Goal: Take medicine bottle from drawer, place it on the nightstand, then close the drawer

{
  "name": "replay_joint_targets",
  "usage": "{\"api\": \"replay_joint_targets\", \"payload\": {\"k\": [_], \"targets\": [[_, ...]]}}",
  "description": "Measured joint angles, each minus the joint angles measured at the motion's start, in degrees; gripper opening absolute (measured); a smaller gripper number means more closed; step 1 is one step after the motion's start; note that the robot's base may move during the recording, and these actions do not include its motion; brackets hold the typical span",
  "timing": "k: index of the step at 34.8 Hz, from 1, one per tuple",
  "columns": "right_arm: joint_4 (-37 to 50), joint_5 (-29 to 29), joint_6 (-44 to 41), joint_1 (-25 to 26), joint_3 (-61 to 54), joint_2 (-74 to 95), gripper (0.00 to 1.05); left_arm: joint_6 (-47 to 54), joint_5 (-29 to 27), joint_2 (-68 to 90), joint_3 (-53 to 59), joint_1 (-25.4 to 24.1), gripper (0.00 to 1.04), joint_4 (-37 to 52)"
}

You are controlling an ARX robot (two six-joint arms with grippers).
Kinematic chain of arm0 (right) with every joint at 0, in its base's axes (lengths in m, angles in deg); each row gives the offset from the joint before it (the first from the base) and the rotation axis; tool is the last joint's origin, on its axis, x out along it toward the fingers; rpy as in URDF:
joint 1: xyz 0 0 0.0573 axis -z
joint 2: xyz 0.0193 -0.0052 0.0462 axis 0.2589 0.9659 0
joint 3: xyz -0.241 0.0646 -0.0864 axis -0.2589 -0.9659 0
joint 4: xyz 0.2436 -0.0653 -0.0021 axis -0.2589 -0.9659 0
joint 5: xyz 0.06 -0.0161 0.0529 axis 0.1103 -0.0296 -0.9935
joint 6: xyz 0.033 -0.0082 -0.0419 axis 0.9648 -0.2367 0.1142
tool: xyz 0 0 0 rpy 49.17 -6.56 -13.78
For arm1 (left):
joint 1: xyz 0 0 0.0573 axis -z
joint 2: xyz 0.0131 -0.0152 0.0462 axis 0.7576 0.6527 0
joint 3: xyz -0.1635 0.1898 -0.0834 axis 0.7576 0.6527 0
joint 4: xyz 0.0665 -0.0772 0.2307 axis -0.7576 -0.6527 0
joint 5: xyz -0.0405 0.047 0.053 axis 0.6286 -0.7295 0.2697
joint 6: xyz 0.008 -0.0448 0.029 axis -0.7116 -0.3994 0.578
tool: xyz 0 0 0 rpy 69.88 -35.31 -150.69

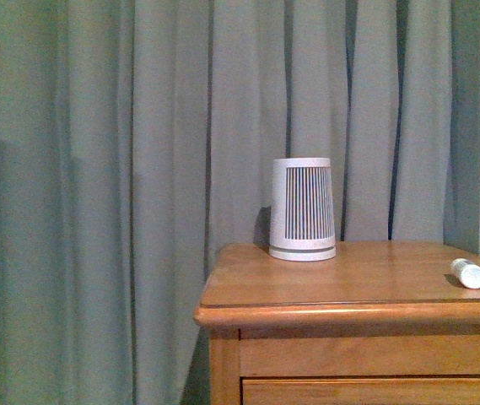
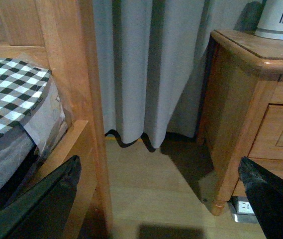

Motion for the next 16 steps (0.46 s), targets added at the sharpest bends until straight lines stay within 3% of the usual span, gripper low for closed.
{"api": "replay_joint_targets", "payload": {"k": [16], "targets": [[0.0,0.0,0.0,0.0,0.0,0.0,0.98,0.0,0.0,0.0,0.0,0.0,0.98,0.0]]}}
